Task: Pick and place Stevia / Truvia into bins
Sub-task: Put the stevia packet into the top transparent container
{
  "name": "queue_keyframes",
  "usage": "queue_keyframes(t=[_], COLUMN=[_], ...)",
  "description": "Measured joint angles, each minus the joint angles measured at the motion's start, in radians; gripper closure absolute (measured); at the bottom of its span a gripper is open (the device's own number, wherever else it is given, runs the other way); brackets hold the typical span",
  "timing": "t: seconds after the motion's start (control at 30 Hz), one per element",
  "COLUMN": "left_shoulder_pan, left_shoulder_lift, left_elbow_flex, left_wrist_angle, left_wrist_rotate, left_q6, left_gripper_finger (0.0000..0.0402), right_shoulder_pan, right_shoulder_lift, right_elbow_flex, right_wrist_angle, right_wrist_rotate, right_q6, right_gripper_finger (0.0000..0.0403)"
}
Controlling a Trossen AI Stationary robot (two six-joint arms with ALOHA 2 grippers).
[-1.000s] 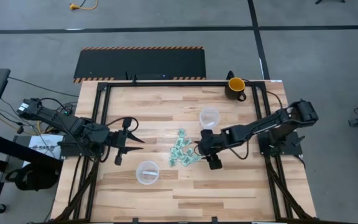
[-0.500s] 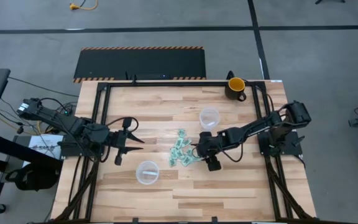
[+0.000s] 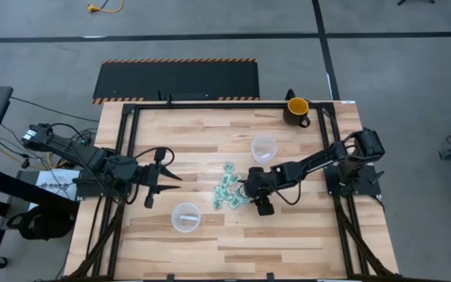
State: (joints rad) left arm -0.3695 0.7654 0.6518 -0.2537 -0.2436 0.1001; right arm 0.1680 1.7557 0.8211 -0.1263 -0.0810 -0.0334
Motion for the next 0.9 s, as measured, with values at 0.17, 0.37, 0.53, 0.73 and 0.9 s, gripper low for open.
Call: queue_keyframes(t=[0.17, 0.37, 0.53, 0.73, 0.9], left_shoulder_pan=[0.0, 0.0, 0.0, 0.0, 0.0], left_shoulder_lift=[0.0, 0.0, 0.0, 0.0, 0.0], left_elbow_flex=[0.0, 0.0, 0.0, 0.0, 0.0], left_wrist_angle=[-0.001, -0.002, -0.002, -0.002, -0.002], left_wrist_rotate=[0.0, 0.0, -0.001, -0.001, -0.001], left_q6=[-0.004, -0.004, -0.004, -0.004, -0.004], left_gripper_finger=[0.0303, 0.0303, 0.0303, 0.0303, 0.0303], right_shoulder_pan=[0.0, 0.0, -0.001, -0.001, 0.001], right_shoulder_lift=[-0.021, -0.023, -0.024, -0.024, -0.021], right_elbow_flex=[-0.002, -0.003, -0.003, 0.013, 0.095], right_wrist_angle=[-0.029, -0.044, -0.052, -0.094, -0.306], right_wrist_rotate=[-0.001, 0.001, 0.0, -0.005, -0.018], right_q6=[0.0, 0.008, 0.009, 0.016, 0.035], right_gripper_finger=[0.0244, 0.0283, 0.0309, 0.0327, 0.0335])
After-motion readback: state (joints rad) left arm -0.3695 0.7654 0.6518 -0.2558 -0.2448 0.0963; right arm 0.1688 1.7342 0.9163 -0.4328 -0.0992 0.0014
